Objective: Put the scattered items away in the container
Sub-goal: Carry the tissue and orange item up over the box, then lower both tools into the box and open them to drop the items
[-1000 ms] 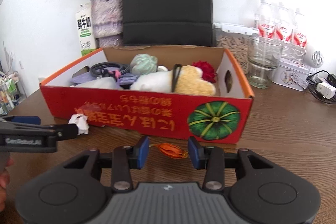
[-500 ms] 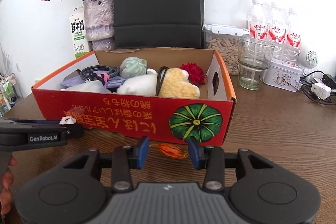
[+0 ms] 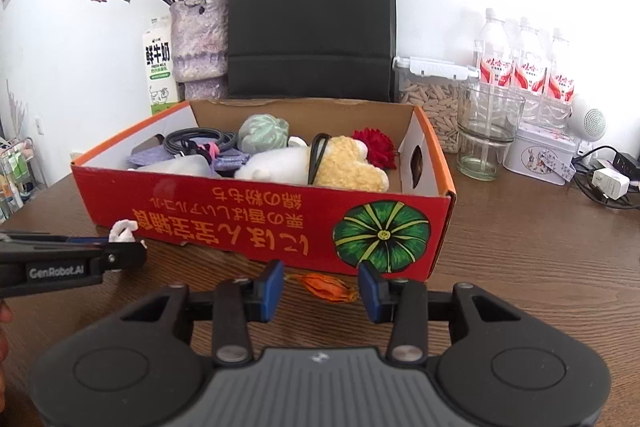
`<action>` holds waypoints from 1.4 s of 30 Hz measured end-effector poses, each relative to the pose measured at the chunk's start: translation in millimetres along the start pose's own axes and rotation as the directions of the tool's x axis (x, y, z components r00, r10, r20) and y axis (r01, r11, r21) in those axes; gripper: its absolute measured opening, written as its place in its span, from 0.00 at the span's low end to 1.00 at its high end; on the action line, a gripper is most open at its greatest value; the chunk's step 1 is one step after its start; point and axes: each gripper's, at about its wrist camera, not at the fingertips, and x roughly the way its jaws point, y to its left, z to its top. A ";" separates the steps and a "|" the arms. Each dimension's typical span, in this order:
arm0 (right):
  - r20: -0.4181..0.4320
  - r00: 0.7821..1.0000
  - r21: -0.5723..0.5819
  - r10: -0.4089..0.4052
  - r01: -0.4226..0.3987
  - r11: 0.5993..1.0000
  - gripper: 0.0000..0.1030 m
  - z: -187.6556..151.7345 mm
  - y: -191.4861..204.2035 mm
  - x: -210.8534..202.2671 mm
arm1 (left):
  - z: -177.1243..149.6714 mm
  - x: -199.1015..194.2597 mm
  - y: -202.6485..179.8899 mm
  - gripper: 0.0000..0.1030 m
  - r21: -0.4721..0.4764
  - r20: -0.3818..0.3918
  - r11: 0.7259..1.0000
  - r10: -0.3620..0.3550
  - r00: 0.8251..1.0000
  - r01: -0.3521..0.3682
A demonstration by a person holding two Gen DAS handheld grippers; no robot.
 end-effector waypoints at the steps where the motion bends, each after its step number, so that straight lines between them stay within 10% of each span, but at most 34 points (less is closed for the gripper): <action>1: 0.010 1.000 -0.003 0.005 -0.005 1.000 0.39 0.5 0.9 -4.3 | 0.7 -7.1 0.3 0.24 0.002 0.016 1.000 -0.006 1.000 0.006; 11: 0.216 0.976 -0.004 0.028 -0.028 1.000 0.39 50.5 14.6 -42.9 | 52.3 -47.9 -17.1 0.24 0.031 0.257 0.999 -0.037 0.966 0.030; 18: 0.252 0.967 0.014 0.032 -0.036 0.999 0.38 83.9 19.3 -10.9 | 81.0 -13.4 -18.4 0.24 0.006 0.285 1.000 -0.031 0.958 0.031; 24: 0.136 0.990 0.007 0.029 -0.030 1.000 0.39 71.7 17.0 17.4 | 72.2 15.2 -3.4 0.24 0.025 0.220 1.000 -0.015 0.975 0.010; 30: 0.084 0.996 -0.094 0.010 -0.002 0.996 0.59 30.8 32.5 -3.4 | 47.4 -1.6 23.0 0.24 0.050 0.205 0.999 -0.021 0.979 0.011; 42: -0.104 0.995 -0.080 0.000 -0.008 0.997 0.54 10.0 47.4 39.9 | 30.3 -43.1 38.7 0.25 0.062 0.227 0.998 -0.032 0.973 0.018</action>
